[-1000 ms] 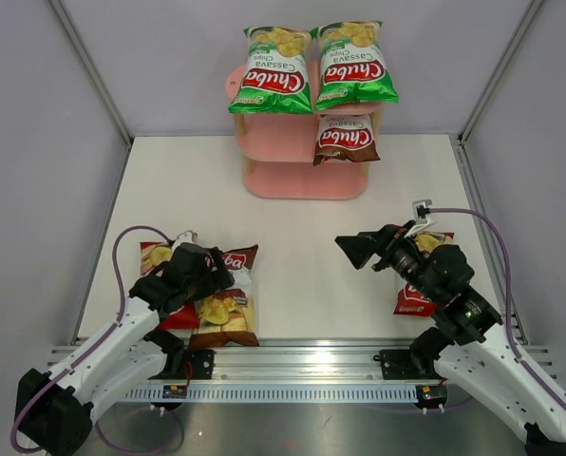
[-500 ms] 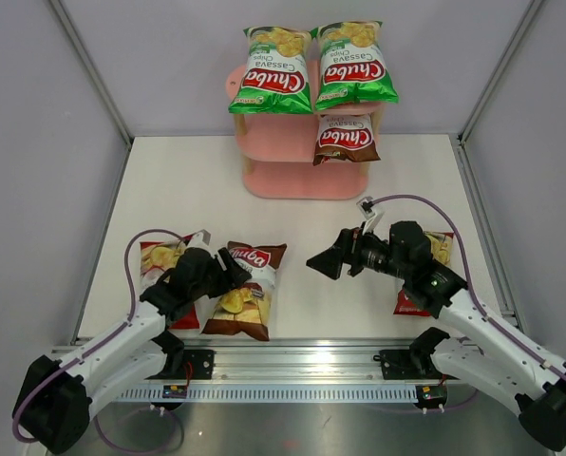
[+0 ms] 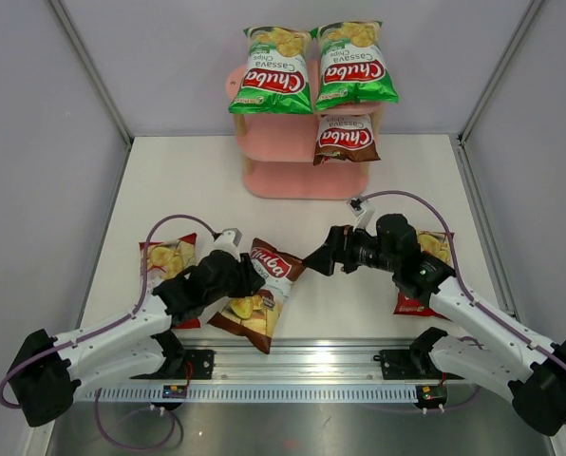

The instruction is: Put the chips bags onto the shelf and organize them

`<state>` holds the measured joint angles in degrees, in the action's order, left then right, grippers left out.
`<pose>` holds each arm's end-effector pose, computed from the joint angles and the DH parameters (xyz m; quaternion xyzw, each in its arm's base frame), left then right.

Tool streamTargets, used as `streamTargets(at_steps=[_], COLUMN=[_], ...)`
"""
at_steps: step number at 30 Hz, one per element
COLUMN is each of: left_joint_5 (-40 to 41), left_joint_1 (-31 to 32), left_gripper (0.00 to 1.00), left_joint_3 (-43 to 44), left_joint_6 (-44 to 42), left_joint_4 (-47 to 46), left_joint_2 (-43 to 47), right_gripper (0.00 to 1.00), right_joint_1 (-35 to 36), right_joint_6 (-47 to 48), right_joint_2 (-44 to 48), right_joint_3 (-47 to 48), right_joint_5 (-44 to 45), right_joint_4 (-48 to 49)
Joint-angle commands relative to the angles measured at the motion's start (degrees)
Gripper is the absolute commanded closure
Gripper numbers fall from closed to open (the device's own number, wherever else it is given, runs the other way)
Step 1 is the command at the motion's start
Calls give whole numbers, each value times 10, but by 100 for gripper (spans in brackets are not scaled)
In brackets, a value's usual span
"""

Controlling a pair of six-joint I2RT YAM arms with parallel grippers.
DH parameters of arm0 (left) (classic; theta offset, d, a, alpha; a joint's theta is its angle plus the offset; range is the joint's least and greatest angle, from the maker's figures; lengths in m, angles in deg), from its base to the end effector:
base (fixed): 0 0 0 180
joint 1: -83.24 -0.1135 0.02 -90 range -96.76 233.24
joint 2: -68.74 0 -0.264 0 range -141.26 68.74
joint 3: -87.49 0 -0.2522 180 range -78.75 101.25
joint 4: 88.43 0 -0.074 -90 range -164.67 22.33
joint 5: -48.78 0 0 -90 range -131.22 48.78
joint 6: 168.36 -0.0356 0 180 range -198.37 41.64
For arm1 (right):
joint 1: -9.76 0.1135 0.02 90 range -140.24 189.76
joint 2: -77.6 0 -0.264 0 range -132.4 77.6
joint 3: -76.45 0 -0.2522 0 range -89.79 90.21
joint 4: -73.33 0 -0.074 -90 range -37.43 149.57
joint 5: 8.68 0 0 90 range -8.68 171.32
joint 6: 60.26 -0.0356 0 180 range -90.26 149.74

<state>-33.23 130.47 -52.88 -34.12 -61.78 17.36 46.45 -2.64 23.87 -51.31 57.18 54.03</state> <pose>0.1311 -0.1345 0.2005 -0.0069 0.8986 -0.2671 0.3480 0.1641 0.1404 0.2820 -0.1489 0.7999 0.4566 0.3599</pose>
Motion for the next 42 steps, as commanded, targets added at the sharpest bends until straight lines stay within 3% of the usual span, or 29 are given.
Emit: streamTargets(at_steps=[1, 5, 8, 13, 18, 23, 27, 33, 42], left_joint_5=[46, 46, 48, 68, 106, 150, 183, 176, 185], left_joint_1=[26, 57, 88, 144, 212, 258, 301, 328, 347], left_gripper=[81, 83, 83, 83, 84, 84, 84, 85, 84], left_joint_3=[25, 19, 11, 2, -12, -19, -19, -23, -22], left_joint_6=[-87, -126, -154, -195, -228, -252, -268, -288, -305], left_joint_4=[32, -8, -41, -78, -117, -141, -156, -193, -217], left_joint_2=[23, 55, 80, 111, 142, 150, 148, 145, 146], right_gripper=[0, 1, 1, 1, 0, 0, 1, 0, 0], right_joint_1=[-1, -2, -2, -2, -1, -1, -2, 4, 55], right_joint_6=[33, 41, 35, 31, 46, 22, 40, 61, 45], right_joint_2=[-9, -16, -22, -66, -96, -79, -64, -76, -75], right_joint_3=[51, 84, 101, 126, 120, 79, 63, 65, 49], right_joint_5=[56, 109, 95, -22, -77, -181, -189, -168, -270], right_joint_4=[-54, -121, -148, -172, -181, -122, -146, -189, -99])
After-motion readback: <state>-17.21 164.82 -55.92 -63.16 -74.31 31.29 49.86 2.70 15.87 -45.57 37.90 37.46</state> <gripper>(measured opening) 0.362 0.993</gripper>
